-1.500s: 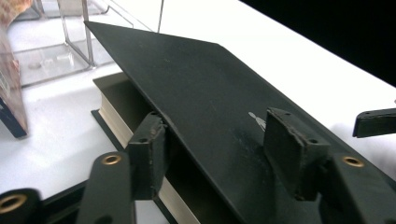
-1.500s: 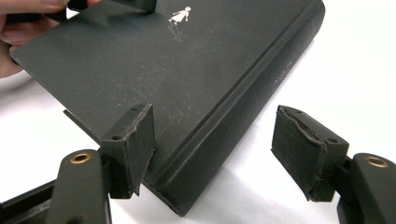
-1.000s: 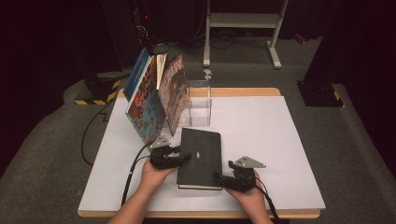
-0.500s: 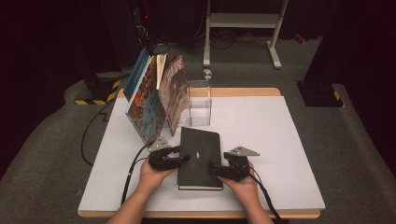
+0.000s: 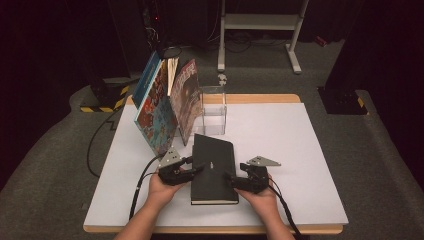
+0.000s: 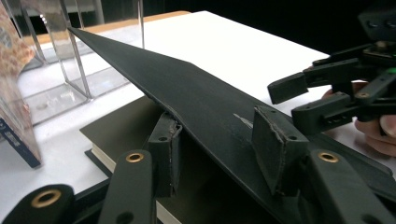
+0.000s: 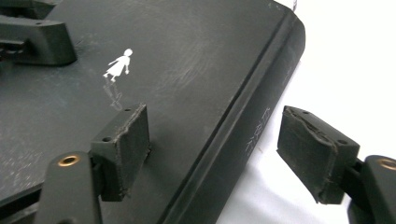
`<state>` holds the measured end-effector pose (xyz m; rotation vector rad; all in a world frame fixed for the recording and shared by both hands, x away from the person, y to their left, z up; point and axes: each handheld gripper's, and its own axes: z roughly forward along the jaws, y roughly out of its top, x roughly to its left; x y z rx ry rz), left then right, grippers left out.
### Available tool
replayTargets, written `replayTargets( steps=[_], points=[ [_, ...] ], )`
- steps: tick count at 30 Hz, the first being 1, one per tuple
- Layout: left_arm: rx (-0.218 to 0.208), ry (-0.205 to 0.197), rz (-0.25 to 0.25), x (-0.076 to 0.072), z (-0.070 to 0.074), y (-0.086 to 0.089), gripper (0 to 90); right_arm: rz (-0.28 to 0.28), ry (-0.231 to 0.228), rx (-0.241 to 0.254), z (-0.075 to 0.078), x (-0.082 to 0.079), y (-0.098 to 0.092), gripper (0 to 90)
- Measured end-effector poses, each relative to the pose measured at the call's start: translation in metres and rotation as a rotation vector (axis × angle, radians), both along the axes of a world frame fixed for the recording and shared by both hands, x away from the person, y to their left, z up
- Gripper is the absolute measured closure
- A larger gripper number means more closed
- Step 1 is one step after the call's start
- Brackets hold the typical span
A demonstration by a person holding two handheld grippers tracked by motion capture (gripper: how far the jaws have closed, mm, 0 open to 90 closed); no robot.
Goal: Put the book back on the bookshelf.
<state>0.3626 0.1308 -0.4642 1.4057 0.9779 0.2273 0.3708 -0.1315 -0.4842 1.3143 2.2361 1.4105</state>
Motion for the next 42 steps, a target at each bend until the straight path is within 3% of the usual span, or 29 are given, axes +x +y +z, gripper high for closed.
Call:
replayTargets(
  steps=[5, 9, 15, 28, 42],
  points=[
    [0.017, -0.029, -0.004, -0.002, 0.001, 0.000, 54.2, 0.001, 0.055, 0.051, -0.004, 0.012, -0.003, 17.6],
    [0.023, -0.047, -0.006, -0.004, 0.001, -0.001, 54.2, 0.015, 0.077, 0.065, -0.004, 0.015, -0.003, 17.2],
    [0.049, -0.088, -0.011, -0.009, 0.004, -0.002, 54.3, 0.024, 0.071, 0.050, -0.001, 0.014, -0.003, 17.3],
    [0.079, -0.174, -0.017, -0.019, 0.009, -0.004, 54.3, 0.038, 0.062, 0.072, 0.003, 0.011, -0.004, 16.6],
    [0.108, -0.294, -0.042, -0.033, 0.012, -0.006, 54.3, 0.074, 0.052, 0.129, 0.007, 0.008, -0.004, 13.1]
  ],
)
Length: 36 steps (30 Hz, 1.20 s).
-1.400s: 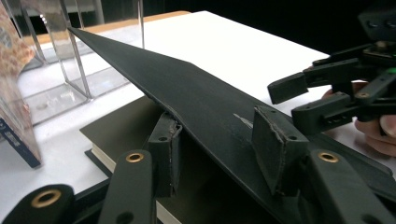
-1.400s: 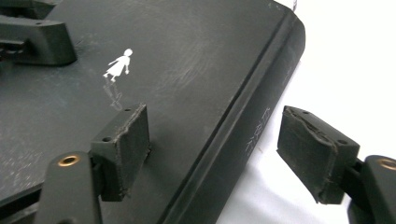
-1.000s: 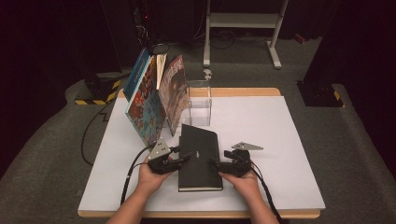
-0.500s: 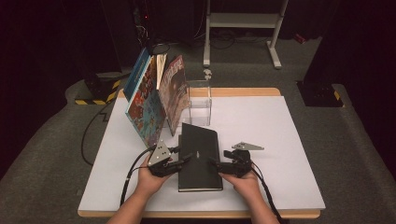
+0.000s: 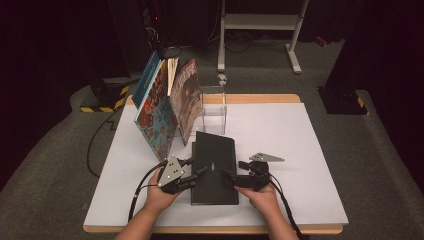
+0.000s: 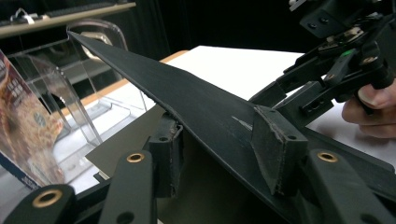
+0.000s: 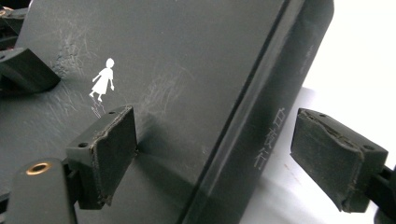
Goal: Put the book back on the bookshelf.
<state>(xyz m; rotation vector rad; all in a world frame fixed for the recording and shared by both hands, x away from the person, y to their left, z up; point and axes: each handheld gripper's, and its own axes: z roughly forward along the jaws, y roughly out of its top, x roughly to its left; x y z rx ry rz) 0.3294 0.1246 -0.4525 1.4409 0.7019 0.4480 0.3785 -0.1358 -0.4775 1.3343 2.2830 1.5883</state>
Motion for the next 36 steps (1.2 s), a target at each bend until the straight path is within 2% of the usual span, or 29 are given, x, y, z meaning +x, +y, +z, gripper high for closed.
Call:
replayTargets(
  steps=[2, 4, 6, 10, 19, 36],
  points=[
    [0.004, -0.027, -0.006, -0.003, 0.000, -0.001, 54.3, 0.012, 0.010, 0.021, 0.000, 0.001, 0.000, 11.6],
    [0.008, -0.036, -0.009, -0.004, 0.001, -0.001, 54.3, 0.020, 0.019, 0.035, 0.000, 0.001, -0.001, 10.5],
    [0.015, -0.070, -0.020, -0.008, 0.001, -0.001, 54.3, 0.029, 0.015, 0.044, 0.000, 0.002, -0.001, 9.7],
    [0.013, -0.095, -0.030, -0.010, 0.001, -0.001, 54.3, 0.036, 0.016, 0.064, 0.002, 0.001, -0.002, 7.8],
    [0.010, -0.103, -0.031, -0.011, 0.000, -0.001, 54.3, 0.054, 0.020, 0.093, -0.002, 0.005, -0.004, 6.9],
    [-0.001, -0.115, -0.036, -0.012, -0.001, -0.001, 54.3, 0.080, 0.072, 0.166, -0.009, 0.013, -0.008, 6.5]
  ],
)
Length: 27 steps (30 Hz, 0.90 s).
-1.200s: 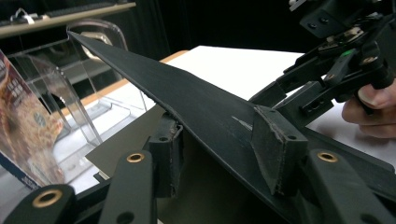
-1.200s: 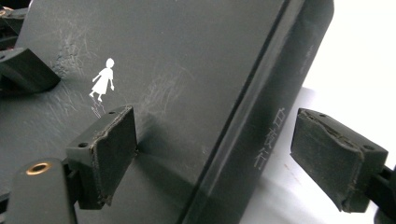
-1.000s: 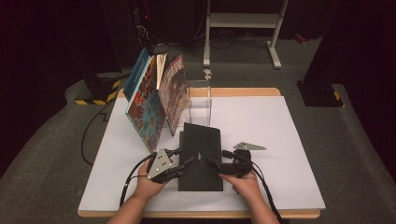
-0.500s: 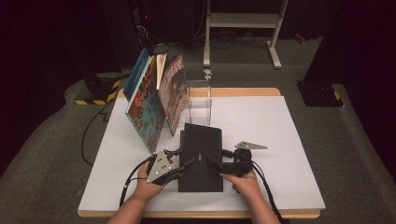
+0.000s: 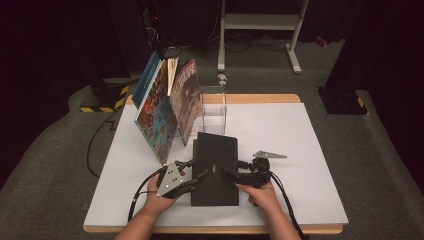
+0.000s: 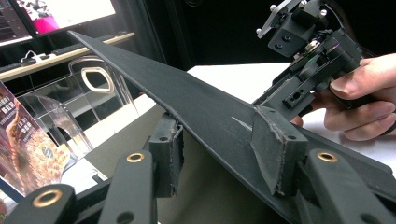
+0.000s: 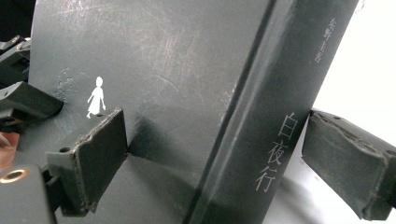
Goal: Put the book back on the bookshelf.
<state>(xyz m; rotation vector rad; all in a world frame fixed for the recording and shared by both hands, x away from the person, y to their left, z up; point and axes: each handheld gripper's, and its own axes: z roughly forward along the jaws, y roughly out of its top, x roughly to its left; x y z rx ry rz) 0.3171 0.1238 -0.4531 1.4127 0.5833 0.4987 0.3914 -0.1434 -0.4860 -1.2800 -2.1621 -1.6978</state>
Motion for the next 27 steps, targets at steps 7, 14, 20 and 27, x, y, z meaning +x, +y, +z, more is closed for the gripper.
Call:
replayTargets(
  steps=[7, 14, 20, 27],
  points=[
    [-0.002, -0.010, -0.003, -0.001, 0.000, 0.000, 54.3, 0.013, 0.020, 0.034, -0.004, 0.002, -0.001, 6.8],
    [-0.017, 0.039, -0.005, 0.004, 0.000, 0.001, 54.3, 0.012, 0.030, 0.025, -0.002, 0.002, 0.000, 7.0],
    [-0.045, 0.155, 0.003, 0.010, 0.002, 0.003, 54.9, -0.014, 0.020, -0.013, 0.001, -0.001, 0.001, 7.9],
    [-0.104, 0.332, 0.039, 0.017, 0.006, 0.004, 56.2, -0.030, -0.007, -0.045, 0.004, -0.005, 0.003, 9.8]
  ],
)
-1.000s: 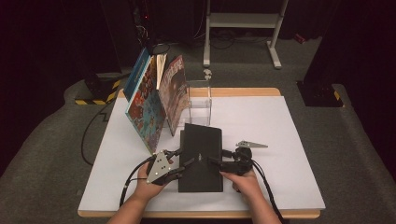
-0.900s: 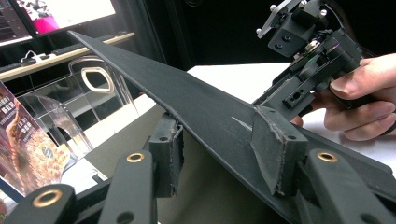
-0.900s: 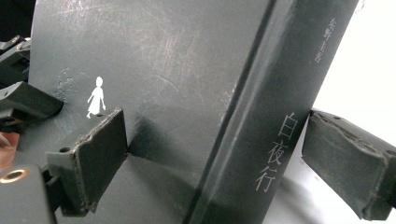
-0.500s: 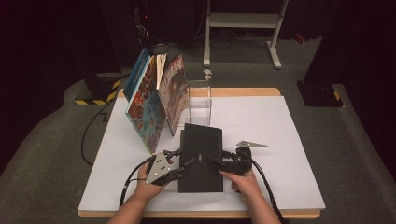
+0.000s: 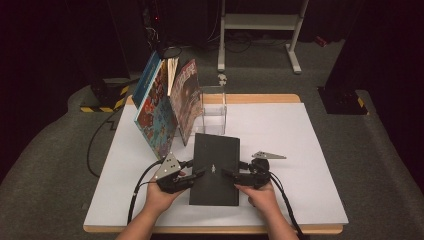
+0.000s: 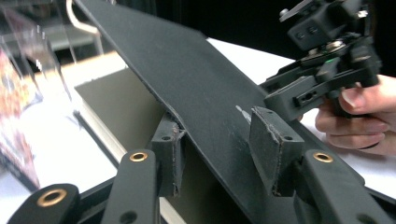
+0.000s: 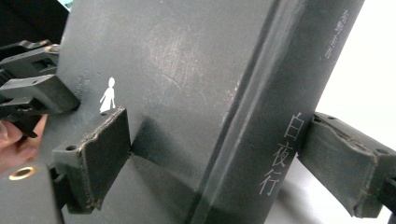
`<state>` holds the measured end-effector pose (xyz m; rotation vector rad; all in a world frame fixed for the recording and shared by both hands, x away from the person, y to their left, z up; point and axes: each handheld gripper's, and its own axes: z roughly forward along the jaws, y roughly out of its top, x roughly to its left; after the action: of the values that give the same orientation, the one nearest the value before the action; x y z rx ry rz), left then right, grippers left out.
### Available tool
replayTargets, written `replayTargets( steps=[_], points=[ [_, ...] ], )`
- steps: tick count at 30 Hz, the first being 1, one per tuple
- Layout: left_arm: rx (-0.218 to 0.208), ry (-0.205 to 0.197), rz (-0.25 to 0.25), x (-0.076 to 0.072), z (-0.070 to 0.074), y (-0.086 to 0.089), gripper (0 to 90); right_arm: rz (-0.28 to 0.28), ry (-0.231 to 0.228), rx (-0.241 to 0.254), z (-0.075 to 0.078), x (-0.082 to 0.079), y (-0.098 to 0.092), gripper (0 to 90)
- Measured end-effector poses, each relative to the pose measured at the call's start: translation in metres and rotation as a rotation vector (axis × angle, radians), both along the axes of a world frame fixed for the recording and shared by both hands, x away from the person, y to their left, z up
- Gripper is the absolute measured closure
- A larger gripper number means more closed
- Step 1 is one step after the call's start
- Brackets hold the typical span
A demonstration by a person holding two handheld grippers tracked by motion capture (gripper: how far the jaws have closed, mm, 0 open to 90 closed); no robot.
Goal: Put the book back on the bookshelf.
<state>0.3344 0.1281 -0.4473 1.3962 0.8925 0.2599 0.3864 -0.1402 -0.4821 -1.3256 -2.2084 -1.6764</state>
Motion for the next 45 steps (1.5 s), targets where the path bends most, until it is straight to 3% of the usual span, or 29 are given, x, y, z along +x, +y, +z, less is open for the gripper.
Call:
replayTargets(
  steps=[6, 10, 26, 32, 42, 45],
  points=[
    [-0.052, 0.089, 0.002, 0.006, -0.001, 0.003, 57.2, -0.009, -0.019, -0.023, 0.002, -0.002, 0.001, 11.0],
    [-0.066, 0.105, -0.009, 0.007, -0.002, 0.004, 58.6, -0.013, -0.034, -0.035, 0.003, -0.004, 0.002, 11.8],
    [-0.078, 0.118, 0.009, 0.007, -0.002, 0.003, 58.8, -0.028, -0.041, -0.039, 0.006, -0.008, 0.001, 14.2],
    [-0.091, 0.104, 0.020, 0.004, 0.000, 0.001, 60.4, -0.028, -0.040, -0.028, 0.007, -0.008, 0.000, 15.6],
    [-0.109, 0.091, 0.036, 0.002, 0.003, 0.000, 62.2, -0.050, -0.083, -0.035, 0.015, -0.013, -0.001, 19.8],
    [-0.108, 0.071, 0.037, 0.000, 0.004, 0.000, 63.2, -0.054, -0.095, -0.034, 0.017, -0.015, -0.001, 20.6]
  ],
)
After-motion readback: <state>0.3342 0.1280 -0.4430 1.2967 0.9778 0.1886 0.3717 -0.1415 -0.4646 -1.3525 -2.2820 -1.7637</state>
